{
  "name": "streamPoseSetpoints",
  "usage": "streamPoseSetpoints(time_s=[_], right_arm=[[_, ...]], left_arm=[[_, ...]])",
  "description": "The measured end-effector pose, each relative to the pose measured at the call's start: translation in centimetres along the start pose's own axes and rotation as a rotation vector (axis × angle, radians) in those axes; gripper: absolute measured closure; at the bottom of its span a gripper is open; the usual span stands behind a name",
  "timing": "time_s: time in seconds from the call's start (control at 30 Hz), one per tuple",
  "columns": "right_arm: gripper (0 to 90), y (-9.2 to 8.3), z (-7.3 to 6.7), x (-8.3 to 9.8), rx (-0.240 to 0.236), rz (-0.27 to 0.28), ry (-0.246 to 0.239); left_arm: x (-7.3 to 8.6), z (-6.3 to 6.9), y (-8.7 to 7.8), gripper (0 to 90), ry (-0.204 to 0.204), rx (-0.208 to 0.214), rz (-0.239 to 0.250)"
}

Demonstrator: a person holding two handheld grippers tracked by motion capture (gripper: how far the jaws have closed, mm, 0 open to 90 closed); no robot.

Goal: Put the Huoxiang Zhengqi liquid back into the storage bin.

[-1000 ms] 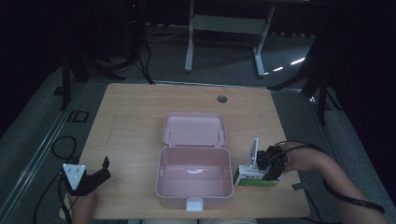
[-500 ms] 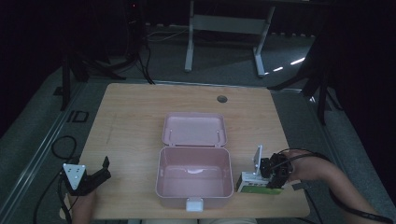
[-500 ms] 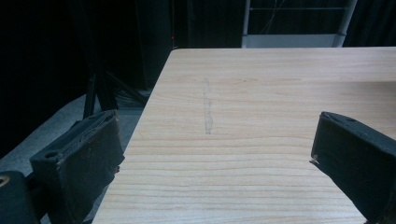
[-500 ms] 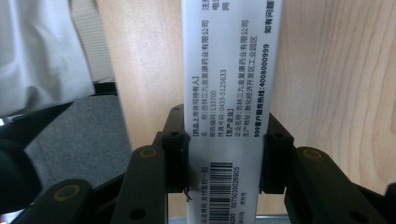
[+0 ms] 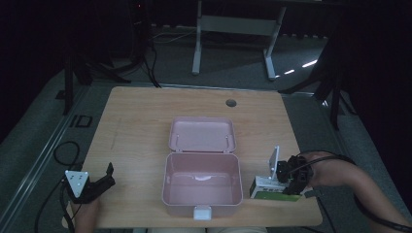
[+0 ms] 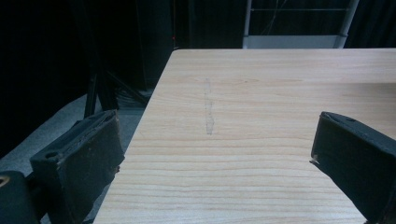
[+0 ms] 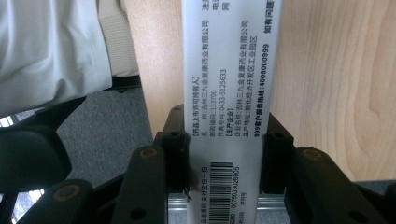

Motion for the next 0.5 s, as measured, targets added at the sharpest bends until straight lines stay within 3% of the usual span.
streamPoseSetpoints(time_s=[0.27,0.5], right_arm=[[61.9,-2.8,-0.6,0.0,0.017,0.019,0.005],[62.0,-4.3,-1.0,-0.1,0.033,0.001,0.002]], left_arm=[[0.0,0.0,0.0,2.3,0.000,-0.006,-0.004],[0.0,0.1,0.1,2.3,0.009,-0.006,-0.007]])
Point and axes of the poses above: each handheld gripper's, and its own axes: y roughly forward along the jaws, x roughly out of its underside, z roughly to its right, the point moved 4 cm from there along y, roughly forward along the jaws, and after that the axes turned 5 degrees about -x, right-handed, at the moved point
